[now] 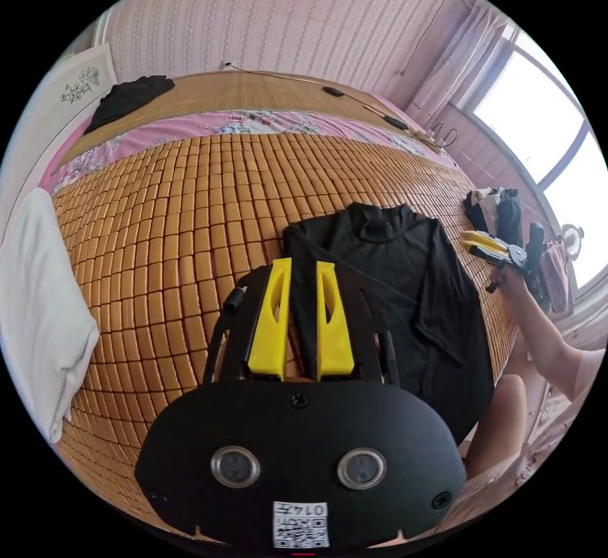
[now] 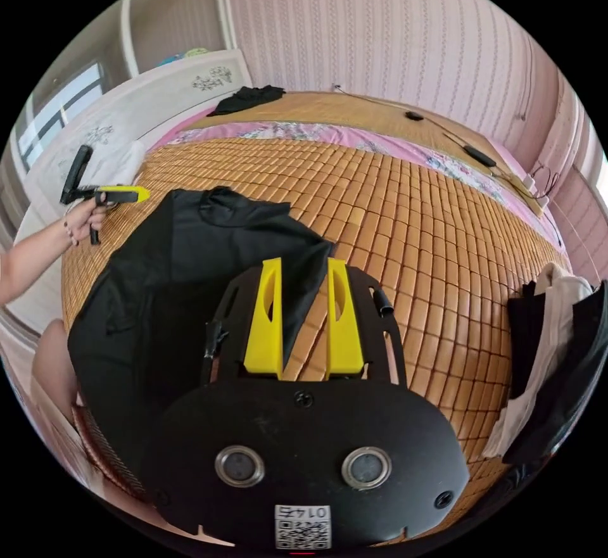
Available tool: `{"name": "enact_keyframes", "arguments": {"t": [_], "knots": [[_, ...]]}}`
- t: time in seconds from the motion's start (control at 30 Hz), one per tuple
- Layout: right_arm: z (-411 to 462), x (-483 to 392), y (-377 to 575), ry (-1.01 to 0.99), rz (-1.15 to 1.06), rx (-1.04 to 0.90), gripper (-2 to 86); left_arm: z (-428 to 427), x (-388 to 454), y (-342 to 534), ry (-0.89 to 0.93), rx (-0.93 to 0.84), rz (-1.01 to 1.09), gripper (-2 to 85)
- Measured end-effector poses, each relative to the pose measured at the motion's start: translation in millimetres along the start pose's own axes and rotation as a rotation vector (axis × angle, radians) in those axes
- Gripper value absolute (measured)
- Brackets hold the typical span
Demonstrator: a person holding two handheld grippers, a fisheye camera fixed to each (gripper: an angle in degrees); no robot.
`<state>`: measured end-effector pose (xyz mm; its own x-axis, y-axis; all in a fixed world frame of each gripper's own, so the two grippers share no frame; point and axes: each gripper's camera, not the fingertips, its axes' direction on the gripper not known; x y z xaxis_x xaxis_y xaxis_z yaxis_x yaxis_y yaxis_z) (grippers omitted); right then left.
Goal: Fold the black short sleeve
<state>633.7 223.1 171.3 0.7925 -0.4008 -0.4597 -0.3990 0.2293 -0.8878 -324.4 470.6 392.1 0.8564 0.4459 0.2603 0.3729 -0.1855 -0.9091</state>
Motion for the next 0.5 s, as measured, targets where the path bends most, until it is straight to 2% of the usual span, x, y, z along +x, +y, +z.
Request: {"name": "enact_keyframes", "arguments": {"t": [0.07,0.13,0.2,0.23,0.3,0.37,0.5], "knots": [[30,18,-26,0.002,0.073,-0.081,10.1,12,-9,-8,0.02,-0.002,0.003,10.0],[50,25,-40,-0.071,0.092,-0.177,4.8,34,-23,-16,0.02,-0.093,-0.029,9.9],[57,26,-50,-0.145,0.074,-0.211,2.8,42,-33,-17,0.018,-0.117,-0.041,1.8],[58,28,-55,-0.138,0.083,-0.219,2.2,42,-36,-15,0.034,-0.112,-0.017,0.6],[53,29,-64,-0.09,0.068,-0.197,1.5,44,-43,-14,0.098,-0.132,0.001,-0.4],[43,36,-80,-0.053,0.075,-0.155,1.0,38,-51,-14,0.084,-0.112,-0.012,-0.8],[25,45,-106,-0.038,0.13,-0.076,0.8,9,-84,-20,0.124,0.036,-0.163,-1.0]]}}
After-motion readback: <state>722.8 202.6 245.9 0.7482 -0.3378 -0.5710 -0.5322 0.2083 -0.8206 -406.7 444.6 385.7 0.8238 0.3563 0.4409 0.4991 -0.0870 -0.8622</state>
